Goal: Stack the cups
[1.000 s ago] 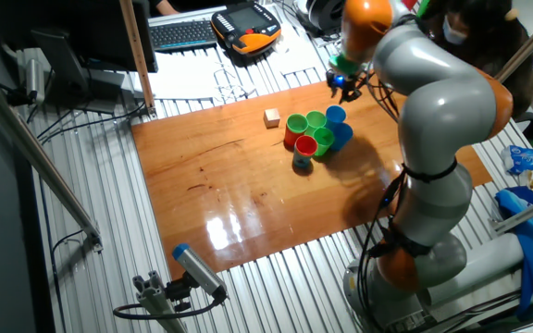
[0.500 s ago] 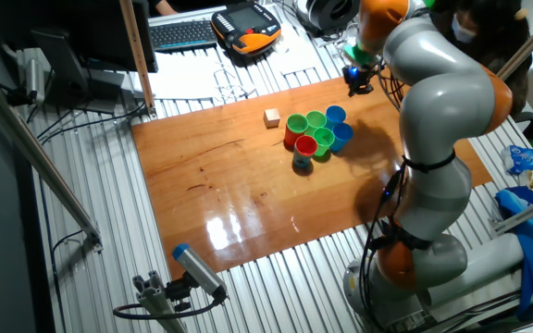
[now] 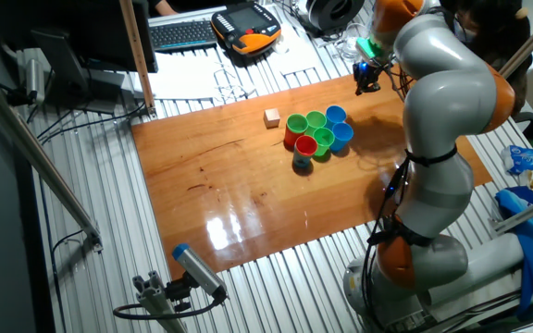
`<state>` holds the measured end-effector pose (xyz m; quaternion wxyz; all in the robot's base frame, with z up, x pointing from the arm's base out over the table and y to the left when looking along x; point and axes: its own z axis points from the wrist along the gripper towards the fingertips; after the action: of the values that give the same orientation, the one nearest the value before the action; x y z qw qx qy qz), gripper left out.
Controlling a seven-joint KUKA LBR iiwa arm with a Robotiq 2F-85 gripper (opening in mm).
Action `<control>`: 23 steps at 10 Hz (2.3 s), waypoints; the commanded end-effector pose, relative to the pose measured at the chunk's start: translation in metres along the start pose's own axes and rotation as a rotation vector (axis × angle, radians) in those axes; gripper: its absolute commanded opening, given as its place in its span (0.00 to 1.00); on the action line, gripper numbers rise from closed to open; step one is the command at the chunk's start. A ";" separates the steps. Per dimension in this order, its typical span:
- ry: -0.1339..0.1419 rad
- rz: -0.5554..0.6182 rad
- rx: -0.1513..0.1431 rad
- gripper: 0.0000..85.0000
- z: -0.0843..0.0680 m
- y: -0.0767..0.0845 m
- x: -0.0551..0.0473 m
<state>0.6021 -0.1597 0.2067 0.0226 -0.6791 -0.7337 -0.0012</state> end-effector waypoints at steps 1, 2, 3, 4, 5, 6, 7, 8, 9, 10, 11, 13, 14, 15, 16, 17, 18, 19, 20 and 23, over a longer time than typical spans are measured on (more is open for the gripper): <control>0.012 0.094 -0.003 0.00 0.000 0.000 0.000; 0.027 0.091 0.000 0.00 0.000 0.000 0.000; 0.029 0.078 0.007 0.00 0.000 0.000 0.000; 0.025 0.051 0.018 0.00 0.000 0.000 0.000; 0.025 0.029 0.030 0.00 0.002 -0.002 0.002; 0.030 0.023 0.037 0.20 0.005 -0.003 0.006; 0.027 0.023 0.039 0.40 0.008 -0.005 0.011; 0.027 0.029 0.042 0.40 0.008 -0.005 0.016; 0.027 0.036 0.043 0.40 0.009 -0.007 0.021; 0.013 0.037 0.040 0.40 0.017 -0.012 0.028; -0.007 0.038 0.039 0.40 0.027 -0.016 0.034; -0.007 0.047 0.027 0.40 0.038 -0.020 0.041; -0.004 0.052 0.025 0.40 0.041 -0.021 0.042; -0.004 0.053 0.022 0.40 0.045 -0.022 0.043; -0.009 0.054 0.019 0.40 0.050 -0.025 0.045; -0.010 0.057 0.013 0.40 0.055 -0.028 0.047; -0.009 0.061 0.007 0.40 0.059 -0.029 0.049; -0.005 0.066 0.001 0.40 0.063 -0.029 0.050; -0.004 0.070 -0.007 0.40 0.068 -0.030 0.051; 0.004 0.073 -0.020 0.40 0.079 -0.031 0.053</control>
<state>0.5645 -0.1061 0.1294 0.0173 -0.7055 -0.7084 -0.0095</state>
